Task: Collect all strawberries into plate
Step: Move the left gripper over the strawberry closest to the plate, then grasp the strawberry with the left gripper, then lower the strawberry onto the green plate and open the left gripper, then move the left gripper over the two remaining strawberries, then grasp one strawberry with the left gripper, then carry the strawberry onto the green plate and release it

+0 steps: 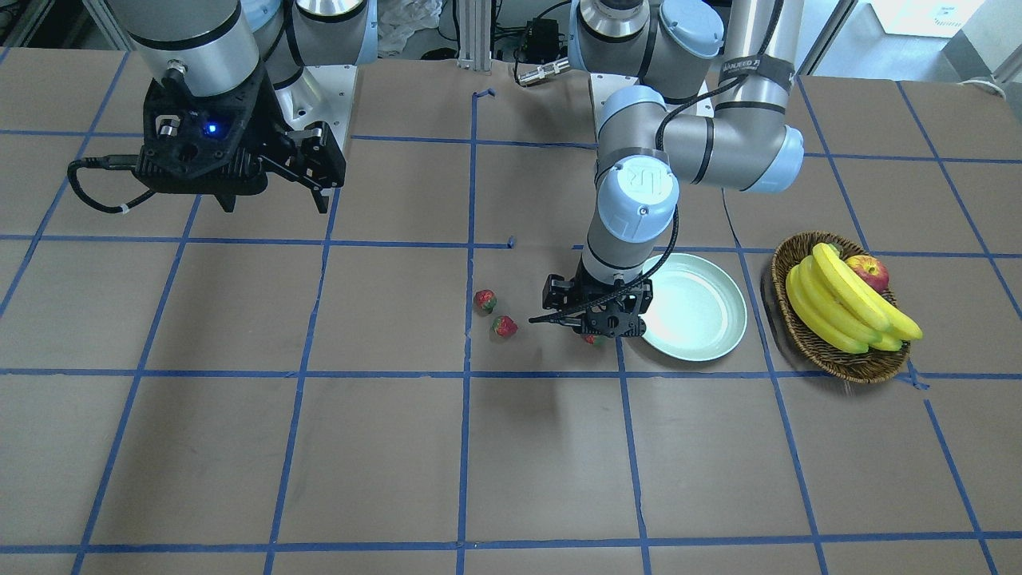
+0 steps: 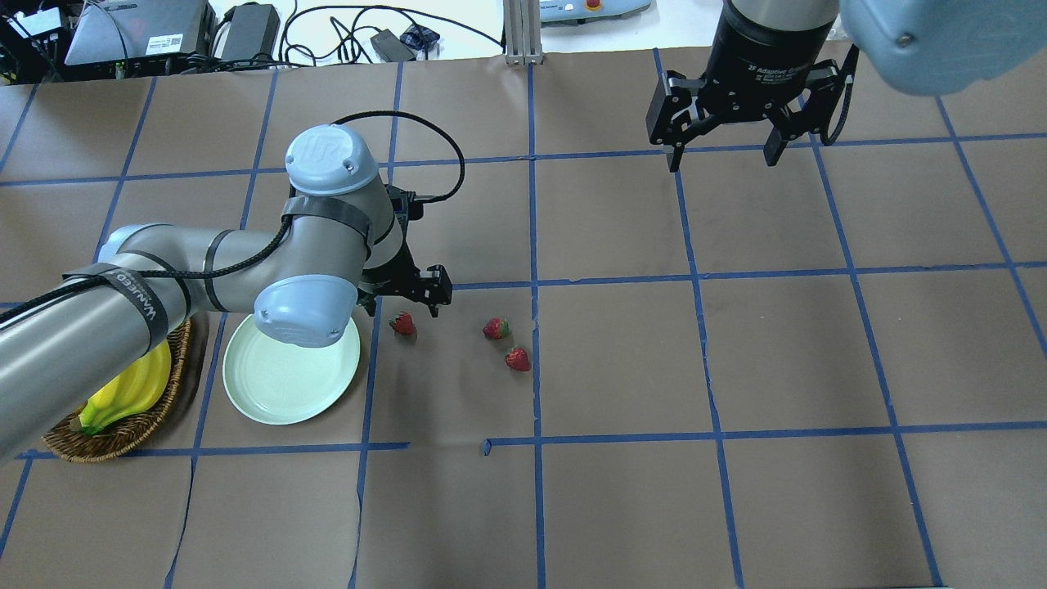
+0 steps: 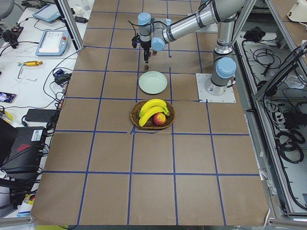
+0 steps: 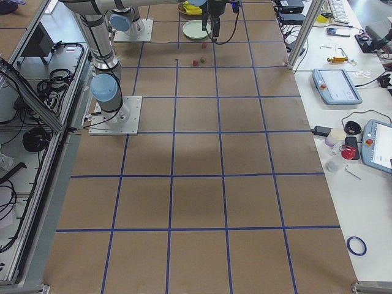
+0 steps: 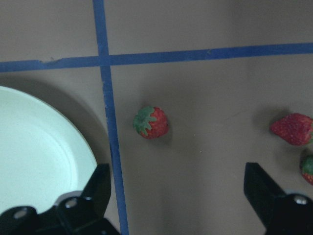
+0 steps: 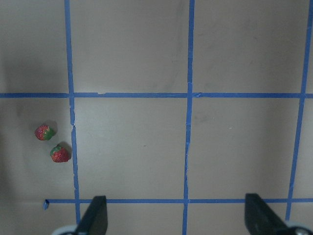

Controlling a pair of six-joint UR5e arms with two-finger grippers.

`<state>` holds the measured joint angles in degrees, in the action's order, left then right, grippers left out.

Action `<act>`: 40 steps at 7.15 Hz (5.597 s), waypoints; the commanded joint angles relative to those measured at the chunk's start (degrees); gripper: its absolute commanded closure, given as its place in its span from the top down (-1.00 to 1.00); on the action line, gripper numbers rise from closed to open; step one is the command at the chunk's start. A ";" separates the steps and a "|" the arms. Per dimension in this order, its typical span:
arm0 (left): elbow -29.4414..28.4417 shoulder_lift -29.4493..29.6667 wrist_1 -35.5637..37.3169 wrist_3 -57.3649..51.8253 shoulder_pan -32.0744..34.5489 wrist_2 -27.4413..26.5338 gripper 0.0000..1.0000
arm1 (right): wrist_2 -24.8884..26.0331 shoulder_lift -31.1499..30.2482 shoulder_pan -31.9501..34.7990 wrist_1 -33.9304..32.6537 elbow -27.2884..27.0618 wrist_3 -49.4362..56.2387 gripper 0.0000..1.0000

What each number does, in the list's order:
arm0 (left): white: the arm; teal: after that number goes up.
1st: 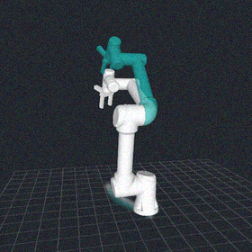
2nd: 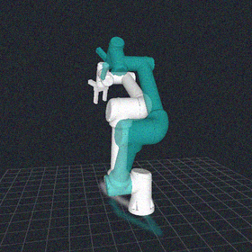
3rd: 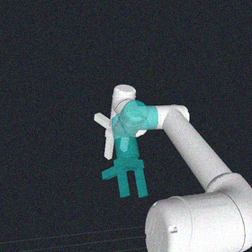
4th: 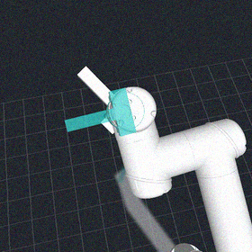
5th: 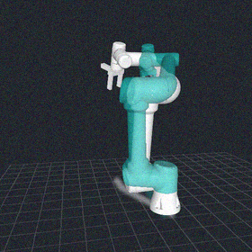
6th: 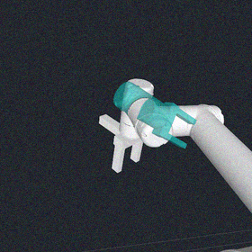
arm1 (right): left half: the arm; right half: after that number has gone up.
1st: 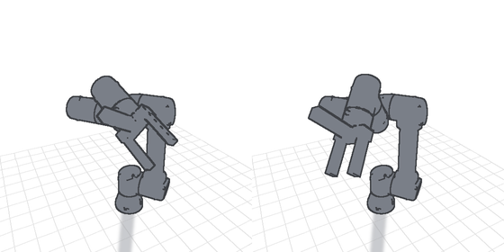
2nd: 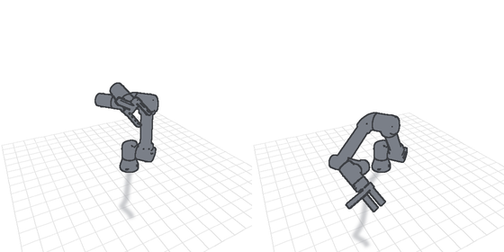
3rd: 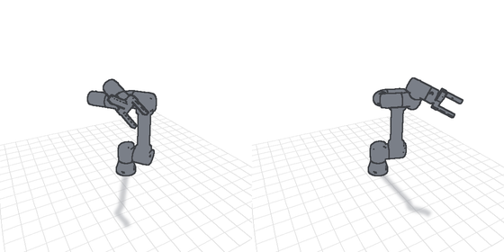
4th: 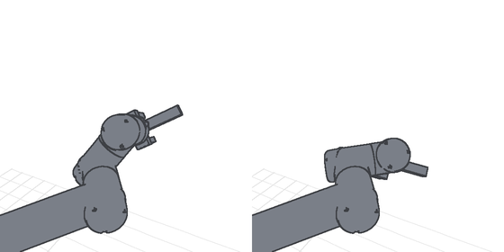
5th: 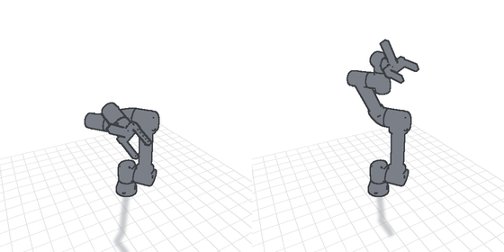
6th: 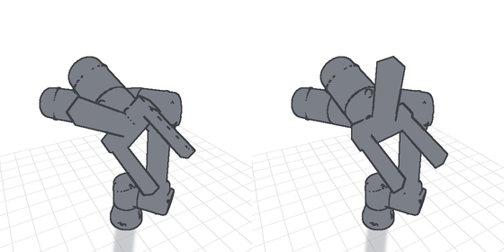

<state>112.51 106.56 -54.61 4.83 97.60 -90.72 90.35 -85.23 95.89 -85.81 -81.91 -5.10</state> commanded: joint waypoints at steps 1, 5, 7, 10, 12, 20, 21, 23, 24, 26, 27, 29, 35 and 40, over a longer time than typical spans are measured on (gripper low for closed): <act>0.51 4.35 2.66 -0.17 -0.04 -3.55 0.87 | 0.00 -0.02 0.00 -0.06 -0.01 0.00 1.00; 0.25 5.86 5.92 0.00 -0.04 -3.94 -0.30 | 0.00 -0.02 0.00 -0.06 -0.01 0.00 1.00; 0.43 5.59 5.48 0.26 0.05 -4.72 -0.92 | 0.00 -0.02 0.00 -0.06 -0.01 0.00 1.00; -3.24 2.88 -2.39 0.97 -0.91 -5.95 -1.00 | 0.00 -0.02 0.09 -0.06 -0.01 -0.09 1.00; -6.43 -0.89 -15.32 -3.92 -6.15 -8.77 -1.00 | 0.00 -0.02 0.00 -0.06 -0.01 -0.09 1.00; -2.73 -0.75 -8.07 18.99 0.89 -0.26 0.94 | 0.00 -0.02 0.09 -0.06 -0.27 -0.09 1.00; -2.82 -0.39 -3.18 28.65 2.41 6.11 0.91 | -0.09 -0.02 0.09 0.03 -0.27 -0.09 1.00; -2.65 2.76 3.59 44.15 7.05 8.98 0.84 | -0.09 -0.02 0.18 0.03 -0.27 -0.09 1.00; -2.56 5.21 5.72 46.65 8.82 8.63 0.80 | -0.09 -0.02 0.18 0.11 -0.36 -0.09 1.00; -2.65 7.08 6.79 46.50 9.28 8.11 0.65 | -0.09 -0.02 0.18 0.11 -0.36 -0.09 1.00; -2.65 7.52 6.80 46.93 9.28 7.58 0.40 | -0.09 -0.02 0.18 0.03 -0.36 -0.09 1.00; -2.30 7.79 6.62 47.73 9.54 7.75 -0.55 | -0.09 -0.02 0.18 0.03 -0.36 -0.09 1.00; -2.39 -0.54 -6.44 20.37 -0.09 -7.08 -1.00 | -0.09 -0.02 0.18 -0.06 -0.27 -0.09 1.00; 4.80 -5.92 -11.22 -2.53 -16.27 -10.17 -1.00 | -0.09 -0.02 0.09 -0.06 -0.27 -0.09 1.00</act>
<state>114.88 101.48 -65.92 5.76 84.90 -100.44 90.26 -85.25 95.98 -85.87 -82.18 -5.19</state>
